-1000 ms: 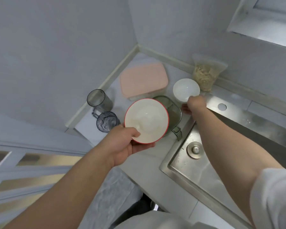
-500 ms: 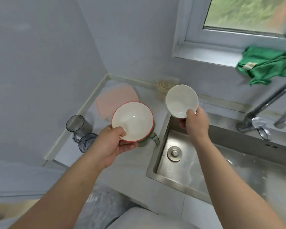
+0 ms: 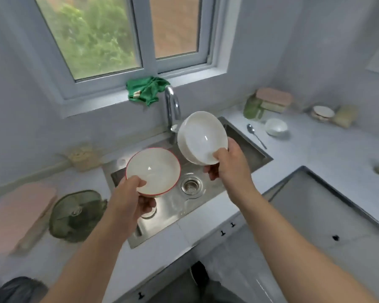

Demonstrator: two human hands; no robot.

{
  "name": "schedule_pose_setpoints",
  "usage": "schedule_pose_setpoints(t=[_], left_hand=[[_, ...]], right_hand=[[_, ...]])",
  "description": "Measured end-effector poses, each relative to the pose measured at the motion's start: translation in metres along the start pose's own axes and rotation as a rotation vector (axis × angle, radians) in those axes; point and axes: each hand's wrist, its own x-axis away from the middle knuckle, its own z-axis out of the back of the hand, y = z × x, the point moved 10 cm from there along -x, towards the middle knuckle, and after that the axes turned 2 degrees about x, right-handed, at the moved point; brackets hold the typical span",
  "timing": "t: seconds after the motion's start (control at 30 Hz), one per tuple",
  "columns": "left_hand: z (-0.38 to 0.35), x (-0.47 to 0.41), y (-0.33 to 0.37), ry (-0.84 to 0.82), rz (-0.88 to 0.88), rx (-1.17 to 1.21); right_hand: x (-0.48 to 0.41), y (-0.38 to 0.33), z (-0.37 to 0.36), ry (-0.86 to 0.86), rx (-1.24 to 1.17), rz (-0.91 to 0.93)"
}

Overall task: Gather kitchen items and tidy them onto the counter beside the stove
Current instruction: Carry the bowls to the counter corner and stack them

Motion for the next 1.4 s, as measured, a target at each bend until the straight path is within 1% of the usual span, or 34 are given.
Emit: schedule_pose_setpoints(t=[0.07, 0.13, 0.2, 0.3, 0.43, 0.53, 0.6, 0.77, 0.93, 1.07, 1.17, 1.33, 1.4], left_hand=[[-0.04, 0.009, -0.009, -0.096, 0.021, -0.011], [-0.095, 0.028, -0.022, -0.229, 0.051, -0.042], [-0.14, 0.049, -0.034, -0.334, 0.067, -0.08], [-0.205, 0.09, -0.056, -0.499, 0.054, -0.173], [-0.273, 0.141, -0.093, -0.69, 0.034, -0.293], [-0.315, 0.19, -0.124, -0.795, 0.039, -0.41], [-0.344, 0.238, -0.149, -0.888, 0.041, -0.462], [-0.401, 0.346, -0.215, -1.097, 0.07, -0.471], [-0.454, 0.487, -0.297, -1.243, 0.126, -0.521], [-0.487, 0.571, -0.349, -1.322, 0.162, -0.563], [-0.505, 0.623, -0.384, -1.374, 0.184, -0.598], [-0.534, 0.701, -0.433, -1.488, 0.191, -0.683], [-0.546, 0.721, -0.446, -1.507, 0.204, -0.7]], right_hand=[[0.022, -0.003, 0.044, 0.103, -0.003, 0.006], [0.053, -0.002, 0.103, 0.259, -0.042, -0.004], [0.082, 0.0, 0.147, 0.379, -0.083, -0.025], [0.132, 0.005, 0.209, 0.538, -0.129, -0.015], [0.197, 0.016, 0.28, 0.727, -0.132, -0.012], [0.252, 0.025, 0.329, 0.848, -0.143, -0.029], [0.298, 0.032, 0.365, 0.923, -0.167, -0.023], [0.405, 0.054, 0.437, 1.043, -0.191, -0.032], [0.54, 0.078, 0.523, 1.199, -0.208, -0.054], [0.622, 0.087, 0.577, 1.3, -0.179, -0.078], [0.676, 0.091, 0.61, 1.367, -0.139, -0.101], [0.75, 0.111, 0.656, 1.49, -0.169, -0.127], [0.768, 0.116, 0.67, 1.529, -0.163, -0.137]])
